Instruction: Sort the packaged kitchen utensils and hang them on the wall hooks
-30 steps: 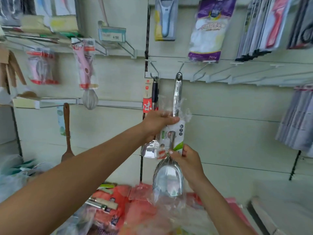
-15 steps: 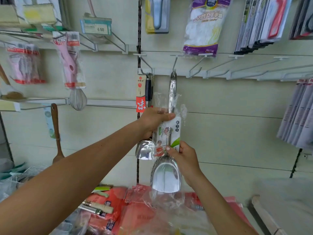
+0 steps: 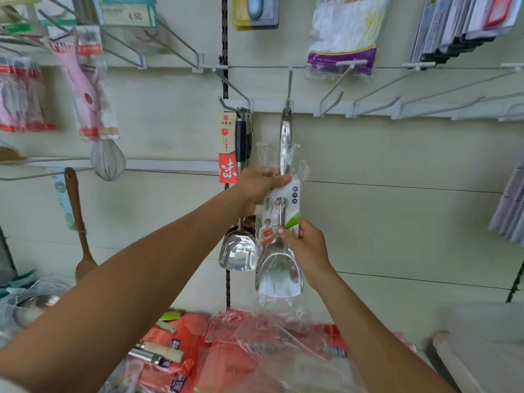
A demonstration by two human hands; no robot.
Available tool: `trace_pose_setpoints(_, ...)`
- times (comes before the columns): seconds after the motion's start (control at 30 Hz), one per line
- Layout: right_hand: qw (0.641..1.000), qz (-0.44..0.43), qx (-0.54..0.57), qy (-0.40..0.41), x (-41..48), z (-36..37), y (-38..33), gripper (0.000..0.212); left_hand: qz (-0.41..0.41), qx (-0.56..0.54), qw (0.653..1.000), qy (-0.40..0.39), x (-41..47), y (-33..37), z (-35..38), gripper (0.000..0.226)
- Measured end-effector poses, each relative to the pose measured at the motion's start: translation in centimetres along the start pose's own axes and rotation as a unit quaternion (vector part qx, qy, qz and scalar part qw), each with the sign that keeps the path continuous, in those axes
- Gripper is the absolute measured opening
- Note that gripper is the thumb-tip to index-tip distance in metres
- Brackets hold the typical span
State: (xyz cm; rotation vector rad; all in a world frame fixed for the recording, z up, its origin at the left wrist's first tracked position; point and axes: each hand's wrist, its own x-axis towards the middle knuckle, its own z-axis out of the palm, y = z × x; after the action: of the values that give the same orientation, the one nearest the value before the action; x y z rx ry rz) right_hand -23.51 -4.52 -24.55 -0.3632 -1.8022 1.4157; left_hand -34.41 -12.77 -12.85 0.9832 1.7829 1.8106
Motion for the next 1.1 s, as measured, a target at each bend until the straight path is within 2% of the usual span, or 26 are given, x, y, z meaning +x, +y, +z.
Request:
trace_pose_setpoints(0.13,1.000,-0.001,-0.007,0.009,1.6,0.0,1.0,0.015,0.001,0.005,1.000,-0.011,1.2,-0.6,0.0,0.025)
trace_pose_setpoints(0.33,1.000,-0.002,0.010,0.007,2.5,0.1,1.9,0.006,0.013,-0.010,1.000,-0.017,1.8,-1.5,-0.3,0.024)
trace_pose_setpoints(0.4,1.000,0.006,0.001,0.016,2.6,0.1,2.5,0.009,0.014,-0.007,1.000,-0.015,1.7,-2.0,-0.6,0.027)
trace_pose_setpoints(0.53,0.997,-0.006,-0.051,0.052,1.4,0.3,3.1,0.038,0.029,0.015,0.999,-0.003,0.8,-3.1,-1.8,0.046)
trace_pose_setpoints(0.63,0.986,-0.040,-0.096,0.127,-0.1,0.7,3.0,0.070,0.036,0.030,0.999,0.005,-0.5,-3.3,-3.2,0.057)
trace_pose_setpoints(0.73,0.970,-0.092,-0.128,0.182,-1.9,1.7,2.6,0.086,0.044,0.045,0.998,0.006,-2.1,-2.8,-5.1,0.068)
trace_pose_setpoints(0.93,0.956,-0.150,-0.139,0.211,-4.5,3.7,0.2,0.078,0.058,0.053,0.996,0.032,-6.5,-1.4,-10.8,0.061)
trace_pose_setpoints(1.1,0.954,-0.209,-0.131,0.171,-6.5,8.6,-2.4,0.065,0.052,0.050,0.995,0.068,-10.2,-1.1,-15.9,0.060)
